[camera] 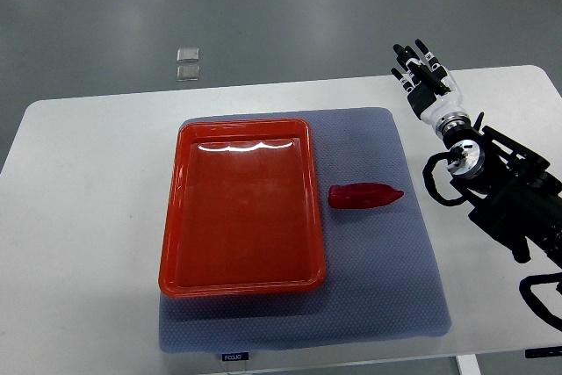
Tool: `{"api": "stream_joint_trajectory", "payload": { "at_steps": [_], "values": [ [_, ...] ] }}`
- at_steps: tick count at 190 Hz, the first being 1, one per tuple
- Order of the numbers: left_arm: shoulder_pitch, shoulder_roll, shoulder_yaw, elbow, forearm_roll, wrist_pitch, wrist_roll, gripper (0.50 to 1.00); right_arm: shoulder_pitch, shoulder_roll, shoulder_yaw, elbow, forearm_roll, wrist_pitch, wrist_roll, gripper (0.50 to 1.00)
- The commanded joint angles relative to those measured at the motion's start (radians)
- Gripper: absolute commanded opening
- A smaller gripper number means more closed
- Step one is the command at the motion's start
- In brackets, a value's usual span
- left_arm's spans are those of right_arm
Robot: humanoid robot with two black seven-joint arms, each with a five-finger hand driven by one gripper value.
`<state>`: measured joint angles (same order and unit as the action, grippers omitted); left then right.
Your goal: Place red pepper on red tray
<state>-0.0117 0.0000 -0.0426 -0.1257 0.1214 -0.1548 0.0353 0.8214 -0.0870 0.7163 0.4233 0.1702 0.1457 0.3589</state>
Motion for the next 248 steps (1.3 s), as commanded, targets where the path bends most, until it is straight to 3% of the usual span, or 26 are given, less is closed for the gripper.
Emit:
{"api": "stream_joint_trajectory", "payload": {
  "at_steps": [1, 248],
  "values": [
    [-0.001, 0.000, 0.001, 0.000, 0.000, 0.000, 0.000, 1.000, 0.001, 0.001, 0.000, 0.000, 0.000, 0.000, 0.000, 0.915],
    [-0.008, 0.000, -0.003, -0.002, 0.001, 0.001, -0.005, 1.000, 0.024, -0.039, -0.003, 0.017, -0.008, -0.005, -0.002, 0.915]
  ]
}}
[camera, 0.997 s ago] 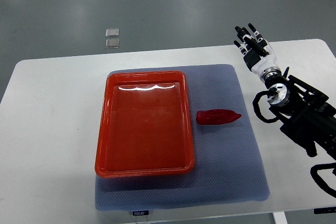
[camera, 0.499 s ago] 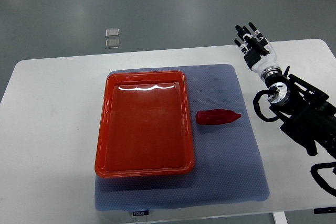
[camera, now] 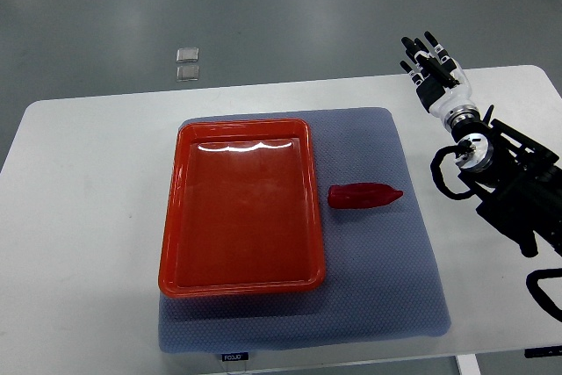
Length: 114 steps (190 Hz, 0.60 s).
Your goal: Place red pepper on red tray
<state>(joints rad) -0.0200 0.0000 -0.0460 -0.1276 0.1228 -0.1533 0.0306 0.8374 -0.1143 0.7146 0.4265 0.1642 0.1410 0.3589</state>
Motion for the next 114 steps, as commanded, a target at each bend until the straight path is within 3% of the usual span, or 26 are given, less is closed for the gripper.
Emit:
{"api": "stream_joint_trajectory", "payload": {
  "at_steps": [1, 56, 114],
  "values": [
    [0.000, 0.000, 0.000, 0.000, 0.000, 0.000, 0.000, 1.000, 0.008, -0.012, -0.001, 0.014, -0.002, 0.000, -0.002, 0.915],
    [-0.002, 0.000, 0.000, 0.000, 0.000, 0.000, 0.000, 1.000, 0.081, -0.088, -0.020, 0.024, -0.222, -0.001, -0.003, 0.915],
    [-0.003, 0.000, -0.002, 0.000, 0.000, 0.000, 0.000, 1.000, 0.152, -0.257, -0.167, 0.176, -0.557, 0.017, -0.005, 0.913]
  ]
}}
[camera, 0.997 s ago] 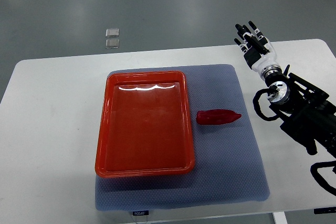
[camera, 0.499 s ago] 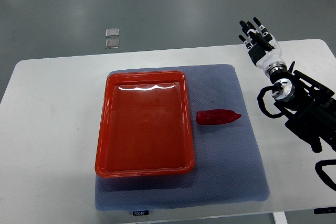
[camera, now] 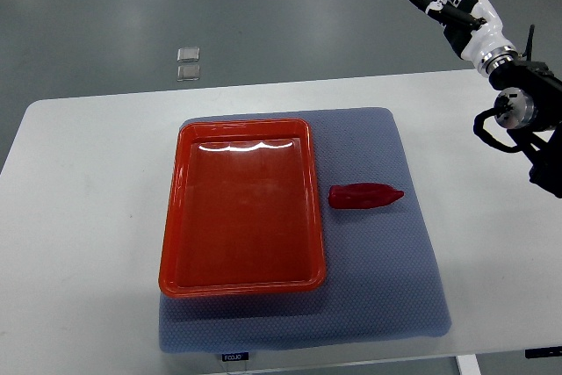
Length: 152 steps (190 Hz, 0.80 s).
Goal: Place red pepper on red tray
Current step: 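Raise the right hand and swing it over toward the red pepper, then lower the right hand down around the red pepper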
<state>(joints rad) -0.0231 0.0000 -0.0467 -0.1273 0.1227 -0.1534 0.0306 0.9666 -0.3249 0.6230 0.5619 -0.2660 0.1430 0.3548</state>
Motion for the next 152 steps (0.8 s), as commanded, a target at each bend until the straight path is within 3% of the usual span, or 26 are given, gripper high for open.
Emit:
{"api": "stream_joint_trajectory", "payload": {
  "at_steps": [1, 26, 84, 101, 128, 152],
  "values": [
    [0.000, 0.000, -0.001, 0.000, 0.000, 0.000, 0.000, 1.000, 0.026, -0.052, -0.083, 0.047, -0.139, 0.015, 0.000, 0.913],
    [0.000, 0.000, -0.001, 0.000, 0.000, 0.000, 0.000, 1.000, 0.086, -0.132, -0.177, 0.075, -0.312, 0.063, 0.000, 0.913],
    [0.000, 0.000, 0.001, -0.002, 0.000, 0.000, 0.000, 1.000, 0.187, -0.172, -0.292, 0.089, -0.694, 0.236, 0.001, 0.913],
    [0.000, 0.000, -0.001, 0.000, 0.000, 0.000, 0.000, 1.000, 0.188, -0.180, -0.321, 0.147, -0.806, 0.299, 0.001, 0.913],
    [0.000, 0.000, -0.001, 0.000, 0.000, 0.000, 0.000, 1.000, 0.188, -0.186, -0.422, 0.268, -0.955, 0.314, 0.001, 0.913],
    [0.000, 0.000, -0.001, -0.002, 0.000, 0.000, 0.000, 1.000, 0.188, -0.178, -0.486, 0.311, -1.038, 0.317, 0.000, 0.911]
  ]
}}
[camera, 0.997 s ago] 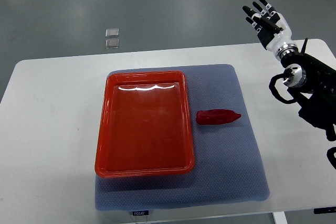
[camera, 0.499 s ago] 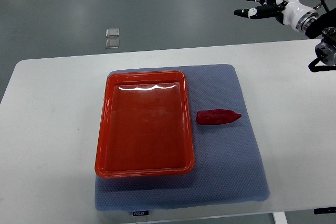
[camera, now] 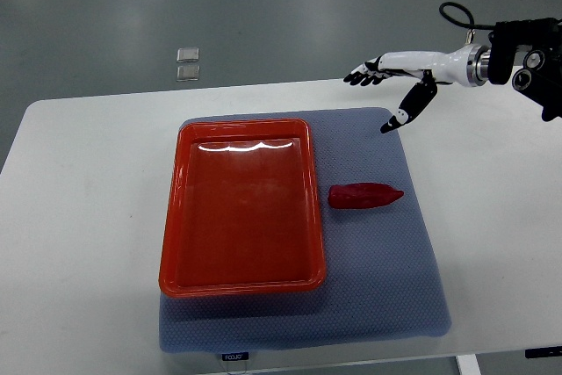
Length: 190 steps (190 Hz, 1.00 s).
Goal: Place red pepper on red tray
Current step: 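Lower the right hand down around the red pepper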
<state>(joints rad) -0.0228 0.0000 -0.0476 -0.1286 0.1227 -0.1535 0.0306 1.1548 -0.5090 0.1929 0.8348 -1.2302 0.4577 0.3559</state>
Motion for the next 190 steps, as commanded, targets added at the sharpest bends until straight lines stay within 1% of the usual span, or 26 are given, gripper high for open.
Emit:
{"api": "stream_joint_trajectory", "payload": {
  "at_steps": [1, 34, 56, 88, 141, 171, 190],
  "values": [
    [0.000, 0.000, 0.000, 0.000, 0.000, 0.000, 0.000, 1.000, 0.000, 0.006, -0.056, 0.038, -0.074, 0.003, -0.002, 0.911],
    [0.000, 0.000, 0.000, 0.001, 0.000, 0.000, 0.000, 1.000, 0.010, 0.020, -0.099, 0.049, -0.137, 0.018, -0.008, 0.911],
    [0.000, 0.000, 0.000, 0.000, 0.000, 0.000, 0.000, 1.000, 0.010, 0.029, -0.112, 0.078, -0.161, 0.016, -0.015, 0.911],
    [0.000, 0.000, 0.000, 0.001, 0.000, 0.000, 0.000, 1.000, -0.004, 0.037, -0.127, 0.089, -0.161, 0.013, -0.015, 0.909],
    [0.000, 0.000, 0.000, 0.000, 0.000, 0.000, 0.000, 1.000, -0.024, 0.038, -0.141, 0.147, -0.153, 0.013, -0.012, 0.909],
    [0.000, 0.000, 0.000, 0.001, 0.000, 0.000, 0.000, 1.000, -0.049, 0.052, -0.141, 0.147, -0.163, 0.006, -0.012, 0.905],
    [0.000, 0.000, 0.000, 0.001, 0.000, -0.001, 0.000, 1.000, -0.069, 0.052, -0.141, 0.141, -0.172, -0.005, -0.014, 0.893]
  ]
}}
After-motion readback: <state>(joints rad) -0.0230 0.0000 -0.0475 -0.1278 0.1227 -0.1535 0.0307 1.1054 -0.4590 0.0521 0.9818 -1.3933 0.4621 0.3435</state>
